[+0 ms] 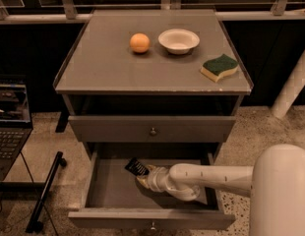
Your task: Pick rxbar chocolate from middle drawer and place on counter
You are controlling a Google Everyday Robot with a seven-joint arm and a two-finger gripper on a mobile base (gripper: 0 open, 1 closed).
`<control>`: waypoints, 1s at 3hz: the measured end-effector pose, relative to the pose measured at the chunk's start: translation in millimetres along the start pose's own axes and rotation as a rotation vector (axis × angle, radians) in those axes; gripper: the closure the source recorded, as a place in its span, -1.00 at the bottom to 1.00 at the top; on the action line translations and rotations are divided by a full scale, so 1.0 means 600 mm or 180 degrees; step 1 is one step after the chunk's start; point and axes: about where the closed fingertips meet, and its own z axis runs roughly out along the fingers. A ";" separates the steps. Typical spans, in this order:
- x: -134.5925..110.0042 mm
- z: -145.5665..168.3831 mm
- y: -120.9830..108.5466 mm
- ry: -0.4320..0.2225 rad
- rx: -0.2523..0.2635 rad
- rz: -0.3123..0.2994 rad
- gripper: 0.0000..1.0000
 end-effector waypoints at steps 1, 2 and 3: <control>-0.005 -0.003 0.002 0.0006 -0.0086 -0.0010 1.00; -0.007 -0.014 0.005 0.0003 -0.0197 -0.0037 1.00; -0.006 -0.099 -0.021 0.0005 -0.0379 -0.0201 1.00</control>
Offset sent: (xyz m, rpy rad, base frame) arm -0.0763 -0.0545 0.1018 0.2101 0.2097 0.5207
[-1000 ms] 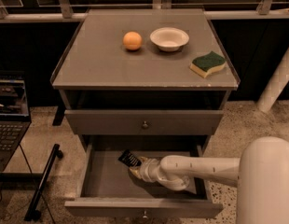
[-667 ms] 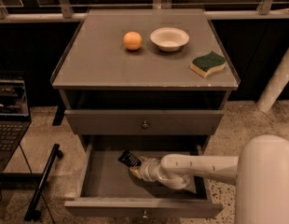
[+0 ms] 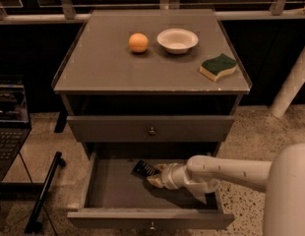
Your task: Pick rxbar chocolate from middle drawer and place on counter
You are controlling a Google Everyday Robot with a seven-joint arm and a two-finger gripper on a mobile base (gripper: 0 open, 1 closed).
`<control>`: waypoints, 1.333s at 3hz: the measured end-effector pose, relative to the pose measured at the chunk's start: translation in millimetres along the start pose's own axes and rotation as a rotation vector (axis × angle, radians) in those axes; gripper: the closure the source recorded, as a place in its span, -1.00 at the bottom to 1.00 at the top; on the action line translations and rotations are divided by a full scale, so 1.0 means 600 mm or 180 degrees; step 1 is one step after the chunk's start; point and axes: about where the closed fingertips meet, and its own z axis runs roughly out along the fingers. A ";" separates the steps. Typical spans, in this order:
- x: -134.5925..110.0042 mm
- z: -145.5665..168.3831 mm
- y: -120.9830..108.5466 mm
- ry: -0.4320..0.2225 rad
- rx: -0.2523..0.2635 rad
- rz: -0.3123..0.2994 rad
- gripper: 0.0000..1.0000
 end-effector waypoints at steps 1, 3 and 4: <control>-0.016 -0.086 0.015 -0.0151 -0.0241 -0.0107 1.00; -0.041 -0.151 0.056 -0.0353 -0.0696 -0.0133 1.00; -0.041 -0.151 0.056 -0.0353 -0.0697 -0.0133 1.00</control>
Offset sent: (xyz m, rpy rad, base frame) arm -0.0579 -0.0510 0.1146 0.2232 0.0379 0.2129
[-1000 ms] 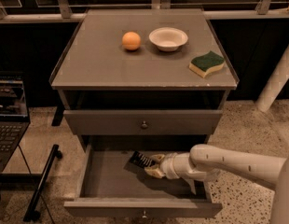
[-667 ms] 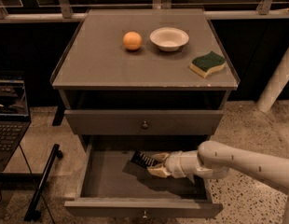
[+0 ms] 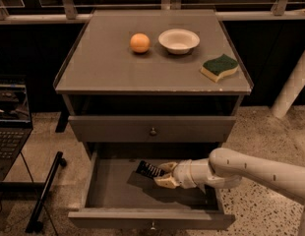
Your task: Pick rxbar chocolate from middle drawer and place on counter
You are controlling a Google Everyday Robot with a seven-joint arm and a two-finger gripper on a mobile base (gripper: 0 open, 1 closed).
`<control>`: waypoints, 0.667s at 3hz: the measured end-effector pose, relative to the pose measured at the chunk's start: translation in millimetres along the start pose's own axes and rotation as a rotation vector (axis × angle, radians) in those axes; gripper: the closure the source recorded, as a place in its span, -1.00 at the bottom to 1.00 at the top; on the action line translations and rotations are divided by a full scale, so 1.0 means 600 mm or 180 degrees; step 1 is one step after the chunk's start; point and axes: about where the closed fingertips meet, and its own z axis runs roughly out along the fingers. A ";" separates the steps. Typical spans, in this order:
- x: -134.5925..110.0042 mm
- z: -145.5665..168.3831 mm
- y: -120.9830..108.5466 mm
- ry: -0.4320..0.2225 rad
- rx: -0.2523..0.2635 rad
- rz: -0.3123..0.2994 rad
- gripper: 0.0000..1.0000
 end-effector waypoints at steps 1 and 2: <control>-0.028 -0.038 0.037 -0.0017 -0.0067 -0.0156 1.00; -0.081 -0.116 0.102 -0.0094 -0.0066 -0.0459 1.00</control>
Offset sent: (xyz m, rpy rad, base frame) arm -0.0971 -0.0395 0.1773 0.0062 -0.2507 0.1283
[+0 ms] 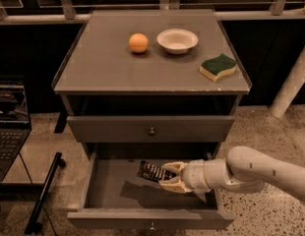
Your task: Pick rxbar chocolate from middle drawer and place on counter
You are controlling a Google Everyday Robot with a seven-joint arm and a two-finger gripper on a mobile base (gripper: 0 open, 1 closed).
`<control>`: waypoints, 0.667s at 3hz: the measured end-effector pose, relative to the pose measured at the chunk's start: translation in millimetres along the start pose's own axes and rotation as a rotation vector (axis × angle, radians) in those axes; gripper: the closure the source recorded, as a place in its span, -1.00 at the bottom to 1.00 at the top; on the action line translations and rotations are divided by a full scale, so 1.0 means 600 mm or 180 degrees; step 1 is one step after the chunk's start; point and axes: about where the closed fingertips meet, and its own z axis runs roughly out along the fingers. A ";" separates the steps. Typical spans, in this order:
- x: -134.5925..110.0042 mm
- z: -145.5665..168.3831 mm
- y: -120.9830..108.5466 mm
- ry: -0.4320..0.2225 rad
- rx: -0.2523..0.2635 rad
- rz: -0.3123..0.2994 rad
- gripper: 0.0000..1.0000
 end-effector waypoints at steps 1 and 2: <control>-0.064 -0.079 0.025 0.0041 0.0201 -0.0307 1.00; -0.062 -0.075 0.025 0.0037 0.0189 -0.0298 1.00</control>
Offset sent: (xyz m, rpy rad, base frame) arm -0.0141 -0.0127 0.0448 -0.0265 -0.0826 0.0013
